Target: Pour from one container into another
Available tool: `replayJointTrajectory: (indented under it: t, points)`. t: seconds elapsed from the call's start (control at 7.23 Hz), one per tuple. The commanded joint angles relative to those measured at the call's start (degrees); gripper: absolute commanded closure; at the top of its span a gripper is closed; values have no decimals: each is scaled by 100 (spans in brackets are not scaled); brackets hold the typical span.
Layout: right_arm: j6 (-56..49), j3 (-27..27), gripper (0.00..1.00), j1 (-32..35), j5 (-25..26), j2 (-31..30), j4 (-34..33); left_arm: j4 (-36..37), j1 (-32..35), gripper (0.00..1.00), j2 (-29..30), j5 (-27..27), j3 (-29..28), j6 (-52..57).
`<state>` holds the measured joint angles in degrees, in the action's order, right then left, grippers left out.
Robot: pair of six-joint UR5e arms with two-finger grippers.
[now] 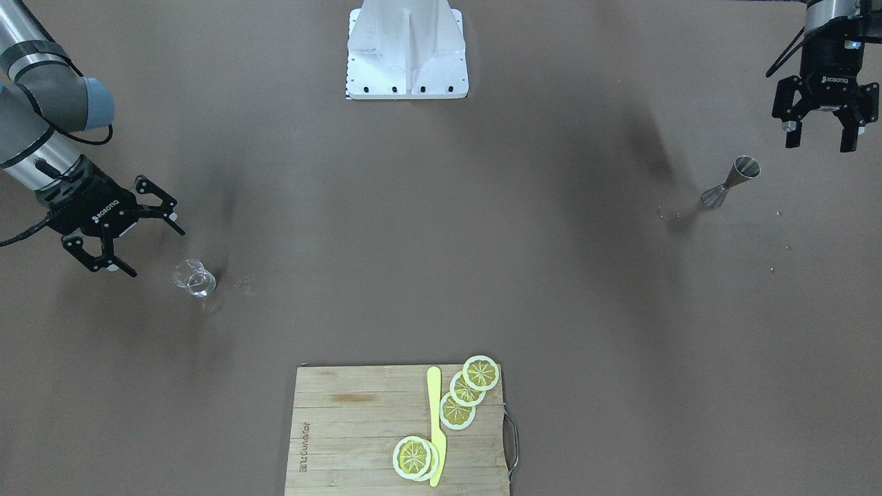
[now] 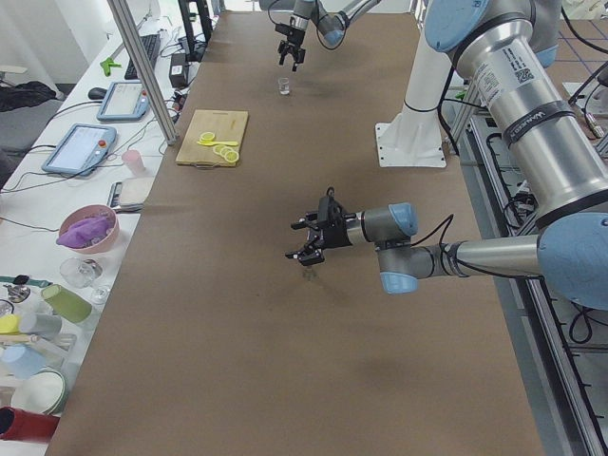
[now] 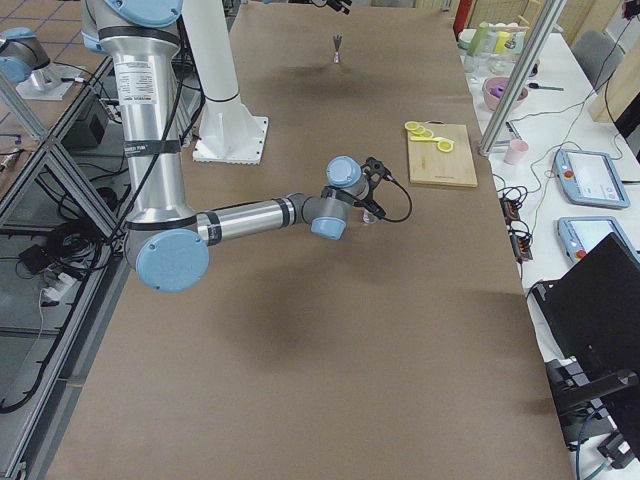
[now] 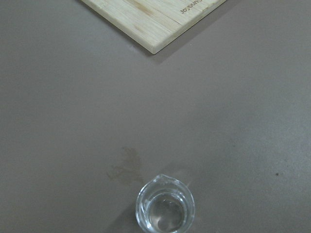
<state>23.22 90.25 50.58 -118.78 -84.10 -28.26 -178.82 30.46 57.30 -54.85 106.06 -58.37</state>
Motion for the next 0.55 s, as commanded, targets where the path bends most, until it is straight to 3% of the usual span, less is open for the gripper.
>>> replayJointTrajectory:
  t: [0.0,0.28,0.42]
  points:
    - [34,-428,1,-109,171,122,793,-232,-582,4,17,831,-260,10]
    - [60,-717,1,-240,511,122,1495,-241,-987,4,192,1439,-462,-17]
    - [69,-1041,1,-294,592,244,1856,-311,-1111,5,420,1485,-628,-25]
